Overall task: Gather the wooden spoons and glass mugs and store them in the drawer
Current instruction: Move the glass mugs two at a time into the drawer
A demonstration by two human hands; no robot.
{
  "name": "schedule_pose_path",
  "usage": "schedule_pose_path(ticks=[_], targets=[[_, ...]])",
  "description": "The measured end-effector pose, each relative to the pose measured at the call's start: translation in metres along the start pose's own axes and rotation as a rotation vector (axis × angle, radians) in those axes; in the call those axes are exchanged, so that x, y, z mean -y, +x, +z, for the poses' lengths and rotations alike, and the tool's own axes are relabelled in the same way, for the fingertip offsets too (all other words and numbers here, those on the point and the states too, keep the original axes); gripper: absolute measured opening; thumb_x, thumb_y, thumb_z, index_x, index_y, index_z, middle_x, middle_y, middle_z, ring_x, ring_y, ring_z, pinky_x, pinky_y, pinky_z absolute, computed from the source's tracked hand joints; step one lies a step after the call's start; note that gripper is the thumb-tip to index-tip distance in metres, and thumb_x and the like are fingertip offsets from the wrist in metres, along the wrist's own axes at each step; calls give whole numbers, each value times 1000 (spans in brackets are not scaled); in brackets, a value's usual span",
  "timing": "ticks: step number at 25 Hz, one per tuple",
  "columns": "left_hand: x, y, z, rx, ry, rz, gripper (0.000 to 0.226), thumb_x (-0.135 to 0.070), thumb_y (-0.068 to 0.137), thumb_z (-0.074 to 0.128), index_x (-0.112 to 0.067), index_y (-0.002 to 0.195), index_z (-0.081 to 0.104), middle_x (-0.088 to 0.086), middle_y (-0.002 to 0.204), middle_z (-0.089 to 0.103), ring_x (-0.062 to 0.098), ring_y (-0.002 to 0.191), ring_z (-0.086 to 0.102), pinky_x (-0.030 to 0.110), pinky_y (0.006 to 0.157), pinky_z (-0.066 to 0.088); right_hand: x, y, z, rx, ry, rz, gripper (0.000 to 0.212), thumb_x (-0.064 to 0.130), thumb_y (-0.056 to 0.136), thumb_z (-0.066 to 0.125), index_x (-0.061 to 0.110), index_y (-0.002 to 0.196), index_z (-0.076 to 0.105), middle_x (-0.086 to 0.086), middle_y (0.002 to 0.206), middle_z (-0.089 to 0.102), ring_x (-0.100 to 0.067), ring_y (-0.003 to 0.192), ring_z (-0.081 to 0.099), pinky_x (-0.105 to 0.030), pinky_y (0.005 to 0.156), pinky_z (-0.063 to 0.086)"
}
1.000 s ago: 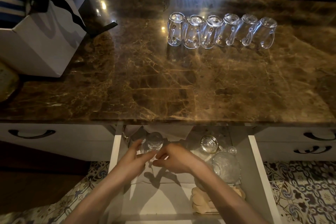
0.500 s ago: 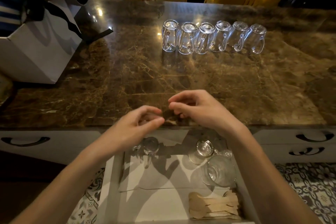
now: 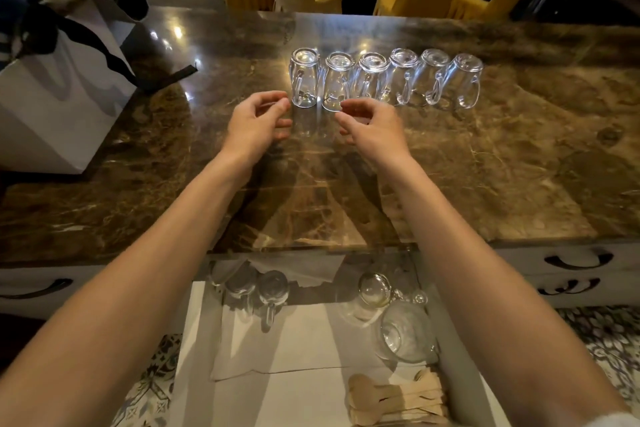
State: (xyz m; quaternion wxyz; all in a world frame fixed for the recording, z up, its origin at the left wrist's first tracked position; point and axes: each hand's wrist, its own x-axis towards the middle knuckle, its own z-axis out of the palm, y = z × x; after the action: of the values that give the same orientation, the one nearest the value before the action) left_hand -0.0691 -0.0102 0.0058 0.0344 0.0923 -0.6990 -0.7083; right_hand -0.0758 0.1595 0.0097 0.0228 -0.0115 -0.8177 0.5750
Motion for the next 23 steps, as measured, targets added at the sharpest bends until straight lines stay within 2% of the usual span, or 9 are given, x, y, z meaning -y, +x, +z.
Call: schedule_pose_path(ticks=[2, 4, 6, 9, 13, 16, 18, 21, 23], targets=[[3, 12, 5, -13, 23, 5, 22, -15, 94, 53, -12, 116, 54, -3, 93, 59, 9, 79, 60, 20, 66, 55, -4, 13, 1, -68, -109, -25, 34, 18, 87, 65, 8, 119, 58, -8, 115, 64, -20, 104, 62, -37, 91, 52], [5, 24, 9, -33, 102, 0, 32, -17, 94, 53, -11, 126, 51, -2, 104, 58, 10, 90, 60, 21, 71, 55, -6, 25, 2, -121, -189, -37, 41, 22, 87, 65, 9, 124, 55, -6, 124, 61, -18, 113, 57, -35, 98, 47], [7, 36, 14, -38, 187, 5, 37, -17, 94, 53, -11, 130, 49, 1, 116, 56, 13, 103, 56, 26, 81, 54, -7, 34, 6, -131, -249, -33, 43, 23, 87, 64, 9, 126, 53, -5, 127, 59, -18, 117, 54, -34, 101, 43], [8, 49, 22, -49, 270, 29, 33, -18, 93, 56, -10, 125, 54, 5, 121, 61, 17, 108, 58, 32, 96, 49, -8, 48, 13, -115, -321, -16, 39, 21, 89, 62, 9, 124, 54, -5, 120, 62, -19, 112, 56, -30, 96, 44], [13, 60, 25, -43, 372, 84, 31, -19, 91, 58, -10, 121, 57, 2, 116, 63, 7, 99, 56, 19, 87, 44, -10, 61, 17, -150, -407, -1, 27, 22, 90, 61, 11, 115, 62, -5, 110, 67, -20, 103, 61, -28, 86, 45], [18, 63, 26, -37, 427, 104, 30, -23, 90, 60, -13, 118, 59, 0, 111, 64, 10, 100, 58, 24, 91, 46, -10, 63, 20, -182, -438, -13, 20, 24, 87, 65, 12, 102, 67, -5, 101, 69, -19, 94, 62, -28, 80, 47], [21, 64, 27, -60, 470, 147, 29, -23, 89, 61, -13, 116, 61, 0, 111, 65, 9, 99, 58, 23, 91, 46, -9, 62, 22, -195, -442, -29, 18, 23, 85, 68, 12, 99, 67, -5, 98, 70, -18, 91, 63, -29, 82, 50], [22, 64, 31, -108, 535, 219, 28, -23, 89, 62, -12, 114, 61, -1, 108, 64, 6, 93, 57, 8, 76, 42, -8, 63, 24, -199, -472, -24, 15, 22, 85, 68, 12, 95, 69, -6, 96, 71, -19, 92, 65, -35, 86, 52], [21, 65, 33, -144, 574, 250, 24, -22, 89, 61, -12, 111, 62, 4, 113, 63, 11, 98, 59, 13, 80, 45, -6, 63, 26, -189, -487, -12, 14, 22, 85, 67, 12, 94, 69, -6, 95, 72, -20, 91, 65, -37, 86, 52]])
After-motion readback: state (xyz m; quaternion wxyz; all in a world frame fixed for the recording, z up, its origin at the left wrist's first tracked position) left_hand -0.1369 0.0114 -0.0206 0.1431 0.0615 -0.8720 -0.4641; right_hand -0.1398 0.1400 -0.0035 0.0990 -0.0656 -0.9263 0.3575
